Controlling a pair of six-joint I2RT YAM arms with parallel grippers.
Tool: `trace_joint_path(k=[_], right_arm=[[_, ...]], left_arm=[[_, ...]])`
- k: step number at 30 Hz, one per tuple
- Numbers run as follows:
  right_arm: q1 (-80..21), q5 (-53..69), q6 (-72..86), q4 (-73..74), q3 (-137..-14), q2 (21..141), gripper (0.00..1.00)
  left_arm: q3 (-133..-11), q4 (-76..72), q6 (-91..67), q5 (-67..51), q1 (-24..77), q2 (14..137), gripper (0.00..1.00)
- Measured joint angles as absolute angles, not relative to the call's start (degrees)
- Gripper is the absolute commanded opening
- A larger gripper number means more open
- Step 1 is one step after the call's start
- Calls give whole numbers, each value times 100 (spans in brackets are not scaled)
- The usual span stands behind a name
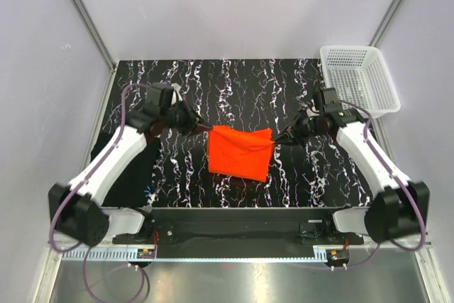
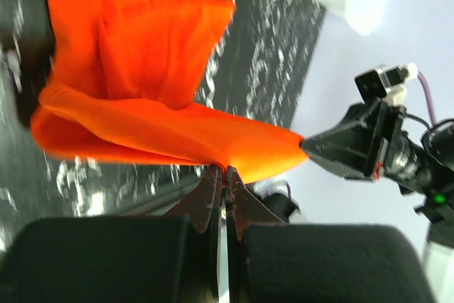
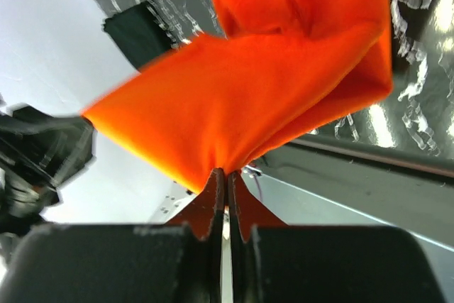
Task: Fold and stack the t-shirts
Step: Fold the tshirt
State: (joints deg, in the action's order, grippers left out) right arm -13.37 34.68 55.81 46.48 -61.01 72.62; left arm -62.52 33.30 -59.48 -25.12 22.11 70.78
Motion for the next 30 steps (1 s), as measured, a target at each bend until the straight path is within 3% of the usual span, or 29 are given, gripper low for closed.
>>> trace_joint_path(k=[7, 13, 16, 18, 20, 22, 24, 28, 30], right_arm=[[-886, 3879, 4696, 4569, -6746, 8945, 0], [-550, 4191, 4191, 4530, -7306, 9974, 3], [-432, 4375, 3994, 4523, -7634, 10471, 6], [-390, 4447, 3885, 4495, -7839, 10796, 14], [-355, 4506, 3771, 4495, -8136, 11194, 28], [-322, 4510, 3669, 4482, -8379, 11520, 30], [-276, 4504, 3559, 4512, -8799, 11979, 30], [-207, 4257, 3387, 4563, -9826, 12820, 42], [-193, 3968, 3197, 4775, -10370, 13063, 43]], left_arm=[[-7288, 3179, -5476, -2606, 1953, 9089, 0], [-7666, 3109, -5367, -2729, 1828, 9933, 0], [-7795, 3092, -5371, -2812, 1750, 10162, 6], [-8014, 3055, -5352, -2860, 1717, 10425, 8], [-8366, 2995, -5310, -2904, 1699, 10864, 8], [-8604, 2958, -5269, -2917, 1673, 11222, 11], [-8882, 2928, -5170, -2910, 1623, 11673, 27], [-9494, 3129, -4827, -2797, 1452, 12414, 37], [-9813, 3304, -4580, -2722, 1352, 12621, 59]])
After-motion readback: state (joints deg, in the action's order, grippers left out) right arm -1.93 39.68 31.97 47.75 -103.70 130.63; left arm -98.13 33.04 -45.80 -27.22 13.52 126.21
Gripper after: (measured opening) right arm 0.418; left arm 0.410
